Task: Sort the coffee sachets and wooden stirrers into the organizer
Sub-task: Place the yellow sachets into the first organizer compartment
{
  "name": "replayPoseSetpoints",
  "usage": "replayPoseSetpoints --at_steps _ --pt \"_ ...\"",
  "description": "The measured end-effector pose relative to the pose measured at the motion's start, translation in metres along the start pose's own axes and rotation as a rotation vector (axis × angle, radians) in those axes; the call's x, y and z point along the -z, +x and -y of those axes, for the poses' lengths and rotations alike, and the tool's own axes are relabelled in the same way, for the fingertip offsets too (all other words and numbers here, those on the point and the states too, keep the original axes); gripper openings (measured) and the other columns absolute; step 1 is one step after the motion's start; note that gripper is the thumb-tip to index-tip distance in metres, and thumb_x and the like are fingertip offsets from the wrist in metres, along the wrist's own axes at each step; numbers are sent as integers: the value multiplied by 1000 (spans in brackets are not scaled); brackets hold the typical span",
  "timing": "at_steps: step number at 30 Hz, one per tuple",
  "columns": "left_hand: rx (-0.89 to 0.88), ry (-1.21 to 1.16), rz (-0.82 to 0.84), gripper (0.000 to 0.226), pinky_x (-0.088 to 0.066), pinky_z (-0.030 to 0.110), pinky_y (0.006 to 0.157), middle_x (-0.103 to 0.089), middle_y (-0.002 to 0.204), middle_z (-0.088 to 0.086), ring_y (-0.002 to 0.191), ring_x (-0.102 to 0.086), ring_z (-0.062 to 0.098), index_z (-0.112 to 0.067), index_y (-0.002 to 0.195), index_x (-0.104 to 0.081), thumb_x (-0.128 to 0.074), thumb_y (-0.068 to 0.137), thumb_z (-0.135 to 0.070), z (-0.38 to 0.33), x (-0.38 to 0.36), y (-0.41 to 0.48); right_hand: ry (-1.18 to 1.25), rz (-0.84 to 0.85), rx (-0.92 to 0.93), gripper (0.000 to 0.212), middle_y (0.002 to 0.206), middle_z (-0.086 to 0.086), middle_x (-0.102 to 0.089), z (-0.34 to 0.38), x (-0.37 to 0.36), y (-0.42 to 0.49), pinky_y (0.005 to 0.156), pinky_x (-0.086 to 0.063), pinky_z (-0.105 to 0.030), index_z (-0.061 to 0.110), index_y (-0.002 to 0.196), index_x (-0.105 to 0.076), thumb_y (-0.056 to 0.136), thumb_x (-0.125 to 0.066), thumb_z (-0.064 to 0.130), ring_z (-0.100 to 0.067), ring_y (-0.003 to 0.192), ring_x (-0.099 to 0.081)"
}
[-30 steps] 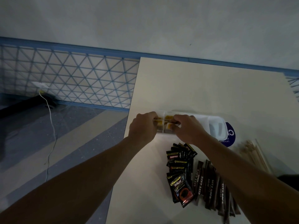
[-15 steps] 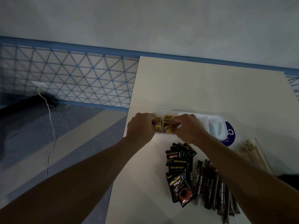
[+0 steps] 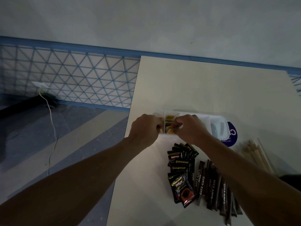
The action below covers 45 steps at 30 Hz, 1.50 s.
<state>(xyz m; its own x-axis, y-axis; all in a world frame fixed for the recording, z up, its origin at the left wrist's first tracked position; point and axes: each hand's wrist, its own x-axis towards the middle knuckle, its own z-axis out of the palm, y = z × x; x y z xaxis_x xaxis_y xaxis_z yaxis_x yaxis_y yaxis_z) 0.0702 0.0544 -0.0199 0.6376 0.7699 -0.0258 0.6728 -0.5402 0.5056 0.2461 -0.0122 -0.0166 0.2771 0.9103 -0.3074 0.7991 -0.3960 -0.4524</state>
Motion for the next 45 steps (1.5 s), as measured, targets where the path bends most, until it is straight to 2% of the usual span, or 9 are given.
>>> replayPoseSetpoints --at_steps 5,9,15,21,28,31,35,40,45 --pt "1 -49 6 15 -39 24 55 -71 82 3 70 -63 23 -24 97 -73 -59 92 -24 -3 -3 0 -5 2 -12 10 93 10 -73 0 0 -1 81 -56 -37 33 91 -75 83 -71 29 -17 92 -64" --pt "57 -20 47 17 -55 35 64 -72 89 3 78 -66 25 -26 101 -72 -62 89 -21 3 1 2 14 -19 -4 7 90 11 -73 -2 4 -2 79 -57 -37 32 88 -76 83 -73 28 -15 89 -65" --pt "50 22 58 17 -42 25 61 -72 92 4 77 -64 22 -24 98 -76 -61 92 -21 -1 0 3 1 -10 -5 5 88 11 -74 -3 5 -2 79 -58 -37 32 85 -78 84 -73 30 -14 86 -66" --pt "57 -51 70 17 -55 33 65 -73 87 2 77 -67 25 -26 99 -75 -61 90 -27 -1 4 7 73 -22 27 3 79 17 -72 -5 7 -3 77 -56 -34 34 78 -75 80 -77 33 -7 83 -65" --pt "117 -60 2 30 -57 35 81 -73 108 2 94 -67 22 -23 113 -71 -66 85 -13 8 12 8 49 -84 38 9 83 17 -69 -10 14 -1 63 -43 -19 31 89 -76 83 -75 24 -7 83 -62" --pt "106 -11 38 31 -57 36 78 -73 104 3 92 -67 24 -25 111 -73 -66 84 -11 6 7 9 -75 -57 78 13 88 13 -62 -9 13 1 61 -39 -22 28 94 -77 84 -74 20 -10 82 -59" --pt "91 58 36 21 -57 34 69 -71 91 3 83 -66 22 -21 100 -75 -63 86 -11 0 -1 11 -185 -33 95 16 98 8 -64 -9 6 6 67 -49 -28 32 95 -79 85 -71 21 -17 87 -64" --pt "143 93 -1 23 -52 30 61 -70 83 -1 77 -64 20 -25 90 -76 -58 85 -11 -2 -7 15 -192 -87 94 14 94 9 -63 -8 2 9 66 -52 -29 34 96 -78 87 -69 29 -18 83 -65" --pt "118 45 -65 19 -47 28 62 -72 91 -1 84 -65 22 -26 96 -76 -64 85 -17 -4 2 18 -108 -148 82 8 93 8 -62 -5 10 7 65 -45 -27 30 88 -78 88 -70 32 -15 84 -60"
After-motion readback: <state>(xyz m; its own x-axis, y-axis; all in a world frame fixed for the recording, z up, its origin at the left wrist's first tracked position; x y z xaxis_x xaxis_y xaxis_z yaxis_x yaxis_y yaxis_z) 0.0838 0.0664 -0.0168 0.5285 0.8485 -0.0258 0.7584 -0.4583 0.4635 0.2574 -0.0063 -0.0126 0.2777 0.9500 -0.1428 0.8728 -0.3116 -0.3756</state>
